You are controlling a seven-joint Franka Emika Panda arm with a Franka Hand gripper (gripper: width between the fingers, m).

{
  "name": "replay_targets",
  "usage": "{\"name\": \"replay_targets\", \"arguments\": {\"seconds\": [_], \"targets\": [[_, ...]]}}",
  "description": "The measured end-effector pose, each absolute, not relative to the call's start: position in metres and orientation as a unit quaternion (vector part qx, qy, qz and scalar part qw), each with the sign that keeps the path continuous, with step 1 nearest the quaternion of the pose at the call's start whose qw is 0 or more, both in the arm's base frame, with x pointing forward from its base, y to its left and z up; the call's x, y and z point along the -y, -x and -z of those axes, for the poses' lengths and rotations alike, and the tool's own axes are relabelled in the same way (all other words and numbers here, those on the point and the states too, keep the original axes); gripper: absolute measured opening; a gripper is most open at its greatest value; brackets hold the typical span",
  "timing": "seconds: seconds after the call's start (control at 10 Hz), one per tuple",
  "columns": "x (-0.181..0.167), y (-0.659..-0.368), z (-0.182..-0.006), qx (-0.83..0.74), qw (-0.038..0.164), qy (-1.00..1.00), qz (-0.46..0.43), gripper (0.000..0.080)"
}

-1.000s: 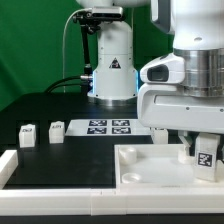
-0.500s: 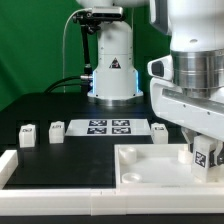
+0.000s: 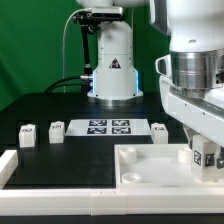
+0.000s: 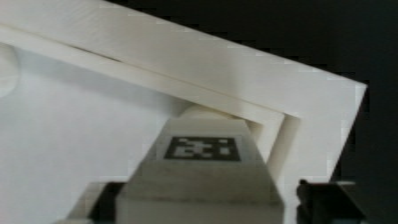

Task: Assemble one leg

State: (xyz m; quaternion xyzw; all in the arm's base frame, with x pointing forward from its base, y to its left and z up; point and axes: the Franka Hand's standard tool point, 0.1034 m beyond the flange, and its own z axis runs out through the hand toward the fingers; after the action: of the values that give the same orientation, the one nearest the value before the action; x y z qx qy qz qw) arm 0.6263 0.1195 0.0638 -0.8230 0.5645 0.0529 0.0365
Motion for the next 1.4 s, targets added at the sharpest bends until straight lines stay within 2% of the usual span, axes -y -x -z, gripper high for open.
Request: {"name": "replay_targets", "arguments": {"seconds": [0.1, 0.2, 0.7, 1.2, 1.4], "targets": [[-0.1198, -0.6263, -0.0638, -0.564, 0.037, 0.823, -0.053, 0.0598], [-0.1196, -0.6263, -0.0638, -0.516, 0.039, 0.854, -0.050, 0.0633], [-0.1190, -0.6264, -0.0639, -0.267, 0.049, 0.962, -0.037, 0.0649], [-0.1200, -0.6261, -0.0645, 0.044, 0.047, 0.998, -0.020, 0.0649], [-0.1156, -0.6268, -0.0644, 0.100, 0.049, 0.994, -0.017, 0.0649]]}}
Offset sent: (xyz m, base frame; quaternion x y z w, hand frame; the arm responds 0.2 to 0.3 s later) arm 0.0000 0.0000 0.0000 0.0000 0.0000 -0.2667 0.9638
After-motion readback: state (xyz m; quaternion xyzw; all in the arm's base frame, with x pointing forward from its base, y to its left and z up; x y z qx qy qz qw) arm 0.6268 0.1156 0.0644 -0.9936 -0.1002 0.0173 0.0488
